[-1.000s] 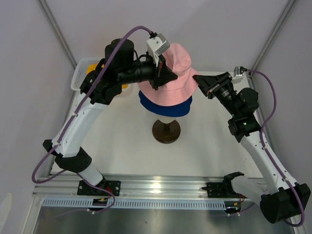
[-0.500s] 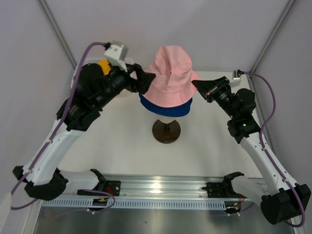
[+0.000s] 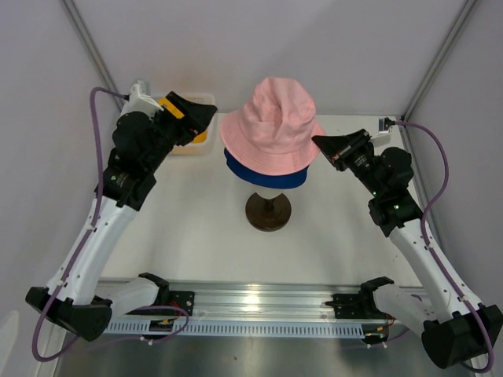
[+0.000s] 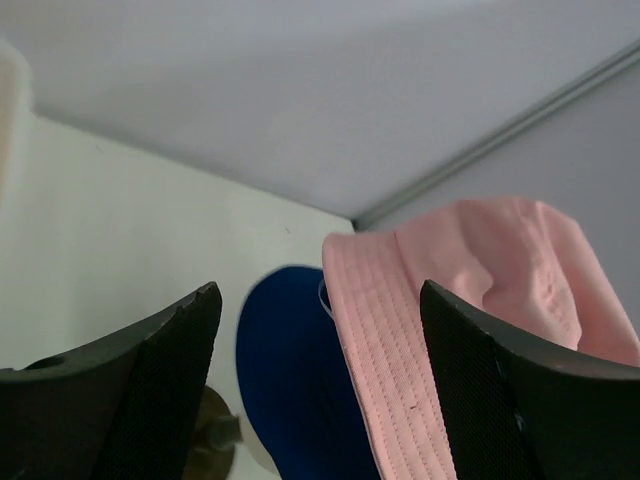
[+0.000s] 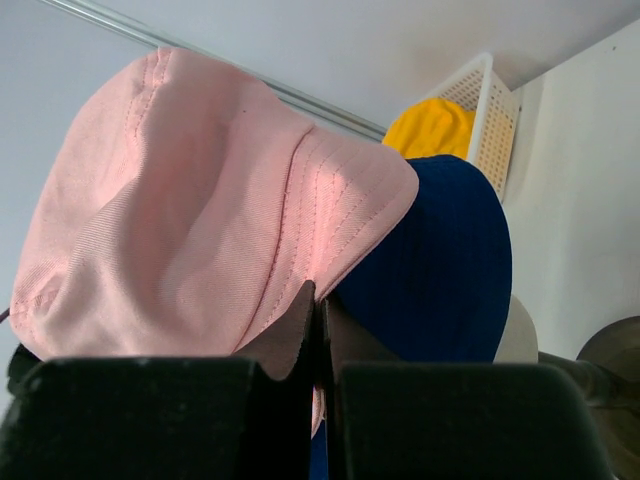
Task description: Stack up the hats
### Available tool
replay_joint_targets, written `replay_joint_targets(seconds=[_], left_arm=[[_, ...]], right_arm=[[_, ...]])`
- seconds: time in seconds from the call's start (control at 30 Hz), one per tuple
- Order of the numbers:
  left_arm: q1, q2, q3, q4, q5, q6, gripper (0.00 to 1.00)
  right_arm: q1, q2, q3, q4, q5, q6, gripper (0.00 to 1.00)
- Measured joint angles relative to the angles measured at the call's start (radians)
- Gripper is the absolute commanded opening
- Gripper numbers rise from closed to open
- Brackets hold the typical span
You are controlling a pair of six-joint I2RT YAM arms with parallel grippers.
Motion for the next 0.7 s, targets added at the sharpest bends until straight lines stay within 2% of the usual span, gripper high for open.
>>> replay_joint_targets(seconds=[0.13,0.37,0.43,0.47,0.53,0.57,0.6,0.7], left_arm=[[0.001,0.045,-0.072,0.031,0.129,-0.144,0.80],[-0.020,0.054,-0.098,0.130,0.251,-0.259,0.74],[-0.031,0.054,-0.102,0.159,0.275,-0.280,0.65],[-0.035,0.055,-0.105,0.171,0.287,-0.290,0.47],[-0.039,0.061,-0.108,0.187,0.300,-0.311,0.27],[-0.041,0.068,-0.110,0.195,0.306,-0.318,0.07],[-0.043,0.074,-0.112,0.202,0.311,-0.320,0.01],[-0.050,0.076,-0.134,0.215,0.308,-0.330,0.01]], right_arm=[[0.000,-0.005,0.000,-0.003,0.007,-0.016,0.00],[0.000,-0.004,0.000,-0.003,0.007,-0.022,0.00],[0.000,-0.002,0.000,-0.003,0.007,-0.022,0.00],[0.000,-0.001,0.000,-0.002,0.007,-0.023,0.00],[0.000,0.004,0.000,-0.002,0.007,-0.024,0.00],[0.000,0.007,-0.001,-0.003,0.008,-0.024,0.00],[0.000,0.009,-0.002,-0.003,0.009,-0.025,0.00],[0.000,0.009,-0.007,-0.006,0.014,-0.029,0.00]])
